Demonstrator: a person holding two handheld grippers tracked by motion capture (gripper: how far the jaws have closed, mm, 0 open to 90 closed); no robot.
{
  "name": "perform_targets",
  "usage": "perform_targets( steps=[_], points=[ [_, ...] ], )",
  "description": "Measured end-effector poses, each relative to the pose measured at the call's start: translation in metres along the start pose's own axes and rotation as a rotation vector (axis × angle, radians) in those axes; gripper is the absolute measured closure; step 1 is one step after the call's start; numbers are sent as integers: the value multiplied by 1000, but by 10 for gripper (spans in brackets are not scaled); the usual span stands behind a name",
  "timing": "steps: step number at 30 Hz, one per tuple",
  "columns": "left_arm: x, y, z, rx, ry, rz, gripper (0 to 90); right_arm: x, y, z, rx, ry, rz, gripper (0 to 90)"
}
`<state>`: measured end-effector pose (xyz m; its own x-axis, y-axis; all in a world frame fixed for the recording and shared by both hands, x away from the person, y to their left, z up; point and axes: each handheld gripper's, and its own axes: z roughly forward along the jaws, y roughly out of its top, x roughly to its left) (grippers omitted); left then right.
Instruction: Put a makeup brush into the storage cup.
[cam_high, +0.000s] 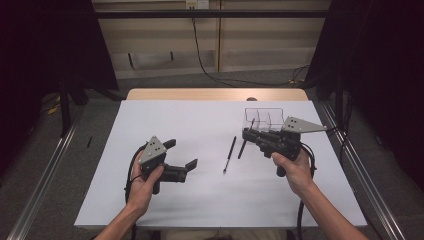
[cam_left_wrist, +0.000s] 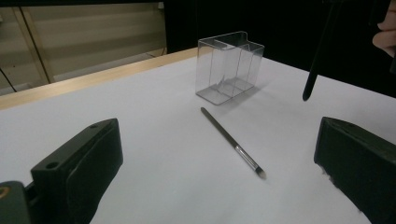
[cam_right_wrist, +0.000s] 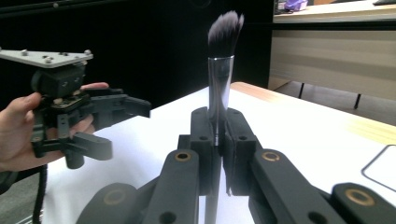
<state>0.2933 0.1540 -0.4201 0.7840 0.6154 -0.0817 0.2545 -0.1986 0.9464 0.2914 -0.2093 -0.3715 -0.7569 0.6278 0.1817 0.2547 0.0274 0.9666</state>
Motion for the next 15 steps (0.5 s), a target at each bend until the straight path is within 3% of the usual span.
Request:
perform_targets(
  steps=[3, 8, 15],
  points=[
    [3, -6, -6, -9, 10, -18, 13, -3, 2, -2, -4, -14, -2, 842],
    [8, -11, -17, -10, 36, -8, 15, -11, 4, -5, 6, -49, 5, 842],
    [10, -19, -32, -21, 63, -19, 22, -21, 18, -11, -29, -80, 9, 842]
  ],
)
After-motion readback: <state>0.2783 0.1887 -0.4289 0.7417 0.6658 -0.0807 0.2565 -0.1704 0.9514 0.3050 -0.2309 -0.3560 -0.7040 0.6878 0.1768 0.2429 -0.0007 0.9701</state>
